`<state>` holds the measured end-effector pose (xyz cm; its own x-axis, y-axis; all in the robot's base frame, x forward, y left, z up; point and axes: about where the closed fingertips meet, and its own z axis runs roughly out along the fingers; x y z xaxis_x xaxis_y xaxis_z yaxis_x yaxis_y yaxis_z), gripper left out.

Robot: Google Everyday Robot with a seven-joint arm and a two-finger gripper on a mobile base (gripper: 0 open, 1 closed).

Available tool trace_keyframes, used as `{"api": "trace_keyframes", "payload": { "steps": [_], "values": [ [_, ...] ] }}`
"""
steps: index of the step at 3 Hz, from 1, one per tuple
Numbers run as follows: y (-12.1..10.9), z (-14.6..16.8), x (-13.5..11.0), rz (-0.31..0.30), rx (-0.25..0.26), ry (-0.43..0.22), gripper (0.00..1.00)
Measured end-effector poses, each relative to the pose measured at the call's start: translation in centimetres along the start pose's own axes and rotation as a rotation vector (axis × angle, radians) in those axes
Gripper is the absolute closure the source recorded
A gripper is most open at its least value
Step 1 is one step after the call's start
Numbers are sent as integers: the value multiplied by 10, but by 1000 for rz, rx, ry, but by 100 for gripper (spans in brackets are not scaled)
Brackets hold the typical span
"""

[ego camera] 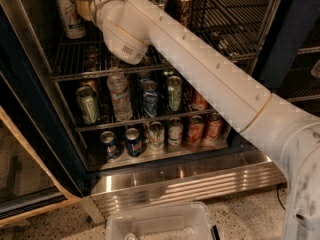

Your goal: Pick redbull can from top shelf of fridge

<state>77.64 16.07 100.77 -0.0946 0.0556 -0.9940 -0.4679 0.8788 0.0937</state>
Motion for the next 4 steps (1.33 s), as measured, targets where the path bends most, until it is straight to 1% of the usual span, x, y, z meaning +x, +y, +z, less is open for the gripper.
{"api": "trace_keyframes", "payload": {
  "steps": [1,2,4],
  "values": [
    [0,1,-2,-5,-1,-1,30],
    [0,1,-2,-5,-1,-1,30],
    [-5,35,-18,-66,-17,-29,32]
  ]
}}
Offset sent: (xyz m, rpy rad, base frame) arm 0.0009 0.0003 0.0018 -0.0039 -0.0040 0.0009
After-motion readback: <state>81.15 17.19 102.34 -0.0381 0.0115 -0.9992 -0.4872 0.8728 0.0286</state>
